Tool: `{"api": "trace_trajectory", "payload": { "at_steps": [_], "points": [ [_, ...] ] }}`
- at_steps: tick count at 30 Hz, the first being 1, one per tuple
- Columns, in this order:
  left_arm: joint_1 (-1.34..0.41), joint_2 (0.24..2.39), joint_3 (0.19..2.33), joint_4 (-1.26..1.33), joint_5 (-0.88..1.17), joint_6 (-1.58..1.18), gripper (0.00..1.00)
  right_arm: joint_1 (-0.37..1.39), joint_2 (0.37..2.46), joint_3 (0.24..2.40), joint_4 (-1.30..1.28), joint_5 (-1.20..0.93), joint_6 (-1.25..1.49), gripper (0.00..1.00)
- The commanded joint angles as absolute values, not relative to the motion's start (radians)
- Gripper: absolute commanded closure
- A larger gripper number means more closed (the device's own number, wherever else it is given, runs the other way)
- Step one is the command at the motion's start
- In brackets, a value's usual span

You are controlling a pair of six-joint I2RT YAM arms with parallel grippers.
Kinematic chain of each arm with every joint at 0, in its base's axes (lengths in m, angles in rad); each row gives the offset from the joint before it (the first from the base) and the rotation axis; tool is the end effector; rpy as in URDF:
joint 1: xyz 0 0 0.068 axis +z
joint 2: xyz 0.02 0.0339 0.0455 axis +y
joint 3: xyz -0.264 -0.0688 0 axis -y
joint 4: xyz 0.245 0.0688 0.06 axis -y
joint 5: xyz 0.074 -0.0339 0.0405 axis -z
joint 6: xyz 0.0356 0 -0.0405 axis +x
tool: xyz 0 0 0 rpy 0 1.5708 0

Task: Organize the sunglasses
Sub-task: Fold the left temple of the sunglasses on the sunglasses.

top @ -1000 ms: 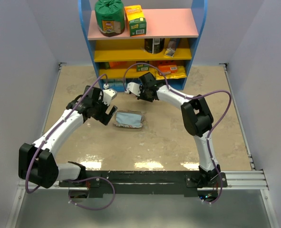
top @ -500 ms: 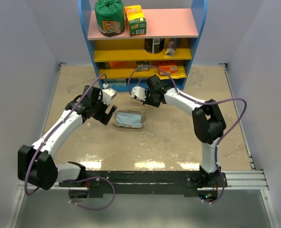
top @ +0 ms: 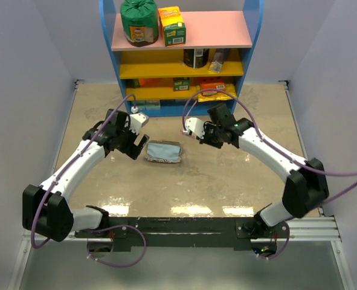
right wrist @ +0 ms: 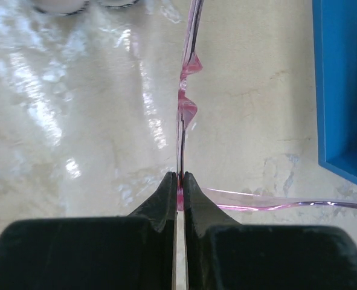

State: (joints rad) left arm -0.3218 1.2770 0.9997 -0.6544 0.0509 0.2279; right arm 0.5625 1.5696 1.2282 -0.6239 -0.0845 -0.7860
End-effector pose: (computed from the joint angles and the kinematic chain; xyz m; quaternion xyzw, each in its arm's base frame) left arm 0.2470 -0.0843 0.2689 0.2653 0.9113 -0.0389 0.3126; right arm 0.2800 0.1801 0.2620 -0.6052 0.7371 0.0068 0.3005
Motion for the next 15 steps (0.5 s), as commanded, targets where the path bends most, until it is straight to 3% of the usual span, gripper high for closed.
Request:
{"api": "trace_trajectory", "payload": {
  "at_steps": [1,8,15],
  "points": [
    [-0.314,1.25,1.048,-0.656,0.092,0.221,0.0,0.587,1.376,1.162,-0.693,-0.225,-0.804,1.0],
    [-0.343,1.336,1.179,-0.686,0.103,0.252,0.0,0.73,1.215,1.161,-0.856,-0.365,-0.87,1.0],
    [-0.442,1.445,1.317,-0.676,-0.082,0.287,0.0,0.752,1.154,1.169,-0.925,-0.454,-0.917,1.0]
  ]
}}
